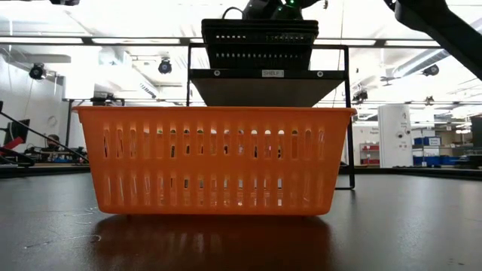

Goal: Stack baskets on shelf by color
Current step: Stack the top orange bin into the orange bin on the shelf

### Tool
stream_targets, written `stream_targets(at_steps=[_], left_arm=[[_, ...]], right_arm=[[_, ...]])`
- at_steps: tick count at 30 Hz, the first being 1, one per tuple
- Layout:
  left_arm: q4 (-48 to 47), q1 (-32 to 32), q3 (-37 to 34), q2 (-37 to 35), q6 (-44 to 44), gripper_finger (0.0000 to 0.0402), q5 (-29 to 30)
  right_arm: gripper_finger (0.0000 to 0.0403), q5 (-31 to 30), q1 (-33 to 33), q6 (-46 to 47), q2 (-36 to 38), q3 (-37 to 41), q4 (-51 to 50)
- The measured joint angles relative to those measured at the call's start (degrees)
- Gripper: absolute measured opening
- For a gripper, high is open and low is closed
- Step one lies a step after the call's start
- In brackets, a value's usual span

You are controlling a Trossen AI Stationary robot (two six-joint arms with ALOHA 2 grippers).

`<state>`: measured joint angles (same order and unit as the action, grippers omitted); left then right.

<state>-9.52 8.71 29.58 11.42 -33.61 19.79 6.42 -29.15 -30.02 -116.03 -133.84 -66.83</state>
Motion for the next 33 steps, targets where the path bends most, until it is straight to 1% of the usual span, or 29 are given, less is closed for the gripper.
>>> stream_targets(at_steps=[6, 9, 12, 23, 27, 33], left_arm=[[0.0, 0.0, 0.0, 0.0, 0.0, 0.0010, 0.0], [0.0, 0.0, 0.0, 0.0, 0.0, 0.0010, 0.0], [0.0, 0.0, 0.0, 0.0, 0.0, 0.0010, 0.0], [0.0, 0.0, -0.2, 0.1, -0.2, 0.0010, 0.0], [0.0, 0.0, -0.2, 0.1, -0.3, 0.0010, 0.0], [0.0, 0.0, -0.8, 0.1, -1.9, 0.0010, 0.0]], right_arm=[[0.0093, -0.4, 0.0, 0.3, 0.2, 0.0, -0.1], [0.0098, -0.4, 0.0, -0.7, 0.4, 0.0, -0.2], [0.0090, -0.4, 0.0, -0.7, 0.7, -0.2, -0.3], [0.0041, 0.0, 0.0, -1.4, 1.4, -1.1, -0.5], [0.0033, 0.0, 0.1, -2.0, 1.4, -1.1, -0.6], [0.0032, 0.0, 1.0, -2.8, 1.9, -1.1, -0.5]])
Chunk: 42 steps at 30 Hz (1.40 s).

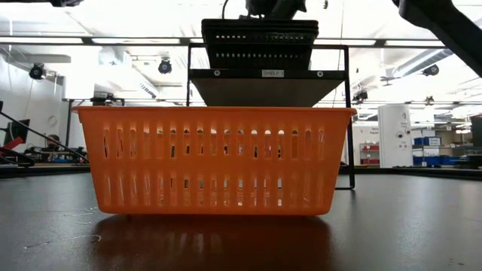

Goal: Stack baskets on shelf by color
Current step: Stack the top orange bin into the orange bin on the shelf, then stack the orange bin into the orange bins on the shelf

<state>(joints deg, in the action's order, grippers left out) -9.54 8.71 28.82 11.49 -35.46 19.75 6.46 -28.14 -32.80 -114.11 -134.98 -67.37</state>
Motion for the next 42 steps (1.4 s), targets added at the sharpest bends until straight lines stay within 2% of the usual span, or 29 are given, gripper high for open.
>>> stream_targets(at_steps=[11, 16, 23, 35, 39, 42], left_arm=[[1.1, 0.0, -0.1, 0.1, -1.0, 0.0010, 0.0], [1.2, 0.0, -0.2, 0.1, -1.0, 0.0010, 0.0], [1.4, 0.0, -0.2, 0.0, -1.0, 0.0010, 0.0], [1.3, 0.0, -0.2, 0.1, -1.0, 0.0010, 0.0], [1.3, 0.0, -0.4, 0.1, -1.0, 0.0010, 0.0], [1.4, 0.0, -0.9, 0.1, -1.5, 0.0010, 0.0]], right_arm=[[0.0032, -1.3, 0.8, -0.3, 0.2, 0.0, 0.9], [0.0027, -7.9, 0.5, 0.3, 0.2, 0.0, 7.0], [0.0009, -8.2, -2.4, 1.7, -1.2, 0.0, 14.6], [0.0008, -8.0, -4.5, 4.4, -4.9, 0.1, 14.6], [0.0008, -8.8, -4.2, 4.5, -3.4, 0.0, 12.6], [0.0008, -9.8, -3.0, 6.2, 0.4, 0.0, 8.3]])
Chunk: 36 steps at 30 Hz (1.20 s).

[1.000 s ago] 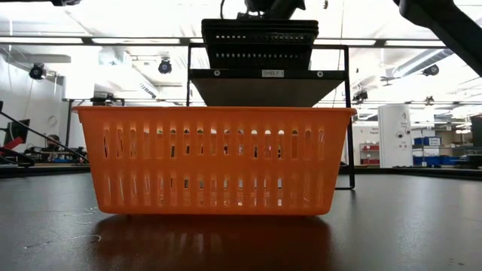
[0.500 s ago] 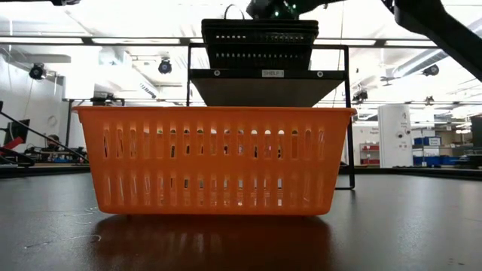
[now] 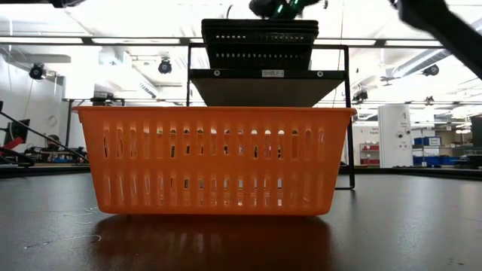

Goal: Stack baskets on shelf by color
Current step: Stack the orange bin into the orange bins on the shelf

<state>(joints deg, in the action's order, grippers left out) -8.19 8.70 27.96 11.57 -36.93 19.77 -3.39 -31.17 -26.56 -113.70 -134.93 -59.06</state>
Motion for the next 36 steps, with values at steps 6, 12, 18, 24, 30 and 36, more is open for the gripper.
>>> stream_targets(at_steps=[6, 12, 18, 24, 30, 36], left_arm=[[1.5, 0.0, 0.0, 0.0, -1.0, 0.0010, 0.0], [7.3, 0.0, -0.2, 0.5, -1.0, 0.0010, 0.0], [12.0, 0.0, -0.2, 2.7, 3.1, 0.0010, -0.3], [13.8, 0.0, -0.4, 6.0, 12.7, 0.0010, -4.2], [17.7, 0.0, -3.1, 10.4, 23.2, 0.0010, -12.0], [32.9, 0.0, -7.6, 15.2, 29.4, 0.0010, -16.6]], right_arm=[[0.0008, 0.2, 4.3, 8.3, 12.9, 0.0, -7.1], [0.0008, 3.6, 12.9, 19.0, 24.1, 0.4, -15.4], [0.0008, 3.4, 26.2, 21.5, 29.1, 7.1, -16.9], [0.0008, 1.8, 37.6, 22.4, 33.8, 23.0, -11.9], [0.0008, -0.7, 45.5, 24.0, 39.5, 40.1, -2.0], [0.0008, -1.2, 50.4, 24.7, 45.2, 53.5, 12.0]])
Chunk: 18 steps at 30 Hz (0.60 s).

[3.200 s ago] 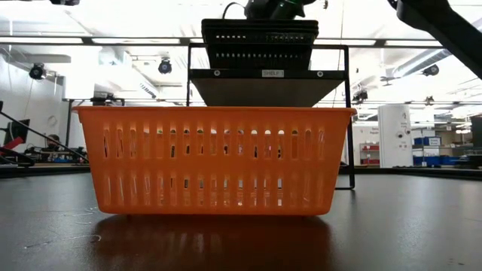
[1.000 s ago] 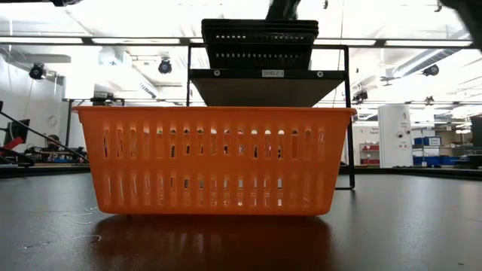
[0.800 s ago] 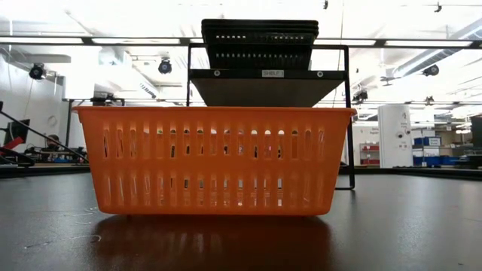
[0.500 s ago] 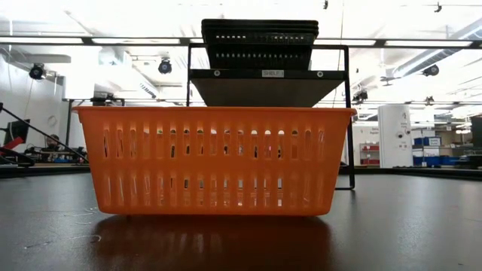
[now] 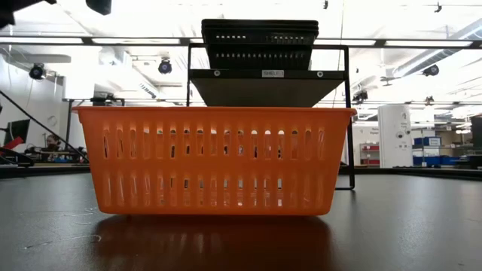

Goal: Stack baskets on shelf by color
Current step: Stack the orange bin into the orange bins on the shelf

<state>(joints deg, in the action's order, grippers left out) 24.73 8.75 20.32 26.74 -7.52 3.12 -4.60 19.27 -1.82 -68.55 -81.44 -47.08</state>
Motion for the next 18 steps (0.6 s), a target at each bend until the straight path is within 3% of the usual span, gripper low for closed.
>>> stream_targets(at_steps=[4, 9, 18], left_arm=[[12.4, 0.0, -3.8, 5.3, 5.6, 0.0010, -3.0], [25.5, 1.5, -7.1, 13.5, 11.6, 0.0010, -3.6], [45.3, 8.8, -7.5, 30.5, 11.2, 0.0010, -3.6]], right_arm=[[0.0008, 0.0, 3.4, -2.0, 1.3, 6.5, 8.1], [0.0008, -0.2, 6.3, -1.9, 0.5, 7.6, 10.6], [0.0008, -7.3, 14.5, -5.0, -6.5, 7.1, 15.7]])
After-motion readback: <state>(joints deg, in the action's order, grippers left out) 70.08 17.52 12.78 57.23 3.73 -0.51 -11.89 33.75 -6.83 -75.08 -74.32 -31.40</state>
